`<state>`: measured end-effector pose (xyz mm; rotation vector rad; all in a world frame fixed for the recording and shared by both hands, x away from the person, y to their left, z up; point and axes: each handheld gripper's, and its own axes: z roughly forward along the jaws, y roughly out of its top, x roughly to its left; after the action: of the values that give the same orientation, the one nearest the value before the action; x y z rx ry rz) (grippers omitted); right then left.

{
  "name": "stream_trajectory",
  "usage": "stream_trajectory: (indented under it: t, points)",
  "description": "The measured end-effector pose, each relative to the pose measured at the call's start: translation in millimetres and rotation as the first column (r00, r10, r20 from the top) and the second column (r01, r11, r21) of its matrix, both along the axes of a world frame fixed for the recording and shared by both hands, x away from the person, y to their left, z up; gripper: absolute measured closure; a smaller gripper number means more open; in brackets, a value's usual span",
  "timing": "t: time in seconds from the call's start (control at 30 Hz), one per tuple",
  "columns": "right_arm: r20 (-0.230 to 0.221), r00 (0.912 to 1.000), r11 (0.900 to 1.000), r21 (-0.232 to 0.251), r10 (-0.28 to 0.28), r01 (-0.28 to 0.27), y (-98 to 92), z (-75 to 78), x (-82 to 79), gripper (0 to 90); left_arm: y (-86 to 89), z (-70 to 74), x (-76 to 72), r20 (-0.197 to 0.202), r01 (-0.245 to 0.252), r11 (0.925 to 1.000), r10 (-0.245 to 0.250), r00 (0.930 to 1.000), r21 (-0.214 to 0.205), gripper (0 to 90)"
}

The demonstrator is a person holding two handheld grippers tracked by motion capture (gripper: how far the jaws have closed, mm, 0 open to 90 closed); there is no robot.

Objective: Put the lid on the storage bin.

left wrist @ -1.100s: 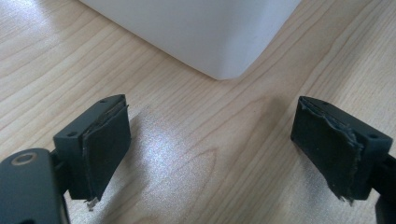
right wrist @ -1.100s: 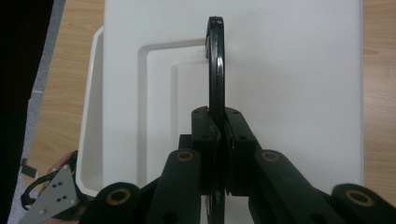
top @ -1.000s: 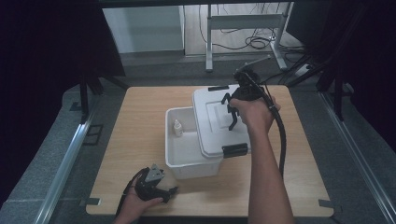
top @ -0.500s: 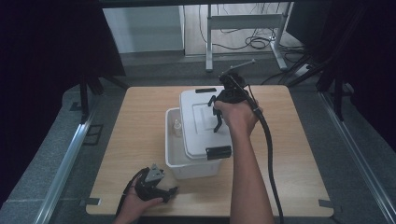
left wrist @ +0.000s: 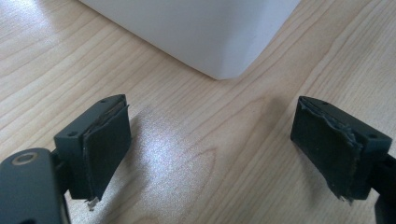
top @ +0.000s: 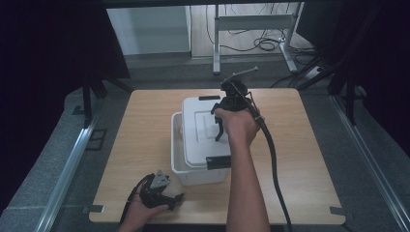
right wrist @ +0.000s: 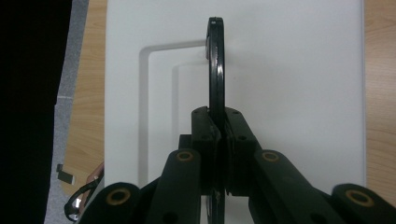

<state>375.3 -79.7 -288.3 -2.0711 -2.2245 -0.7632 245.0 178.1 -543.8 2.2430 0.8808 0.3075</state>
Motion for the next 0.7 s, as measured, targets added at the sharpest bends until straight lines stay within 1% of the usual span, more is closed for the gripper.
stream_trajectory:
  t: [0.13, 0.23, 0.3, 0.47, 0.7]
  points:
    - [-0.015, 0.9998, 0.9999, 0.006, 0.010, -0.010, 15.2, -10.8, 2.8, 85.4, 0.0, 0.0, 0.0, -0.001, 0.001, 1.0000, -0.001, 1.0000, -0.001, 12.0]
    - [-0.016, 0.9998, 0.9999, 0.013, 0.006, -0.006, 19.9, -13.8, 3.4, 85.4, 0.1, 0.1, 0.1, -0.002, 0.001, 1.0000, -0.001, 1.0000, 0.000, 12.0]
    - [-0.027, 0.9996, 0.9998, 0.018, 0.003, -0.003, 25.2, -17.9, 4.2, 85.4, 0.0, 0.0, 0.1, -0.002, 0.002, 1.0000, -0.002, 1.0000, -0.001, 12.0]
    - [-0.034, 0.9994, 0.9998, 0.019, -0.003, 0.003, 29.0, -23.9, 5.4, 85.4, 0.1, 0.0, 0.1, -0.002, 0.002, 1.0000, -0.002, 1.0000, -0.001, 12.0]
    - [-0.058, 0.9983, 0.9996, 0.029, -0.006, 0.007, 34.1, -42.3, 12.0, 85.4, 0.3, 0.2, 0.4, -0.003, 0.006, 1.0000, -0.006, 1.0000, 0.002, 11.8]
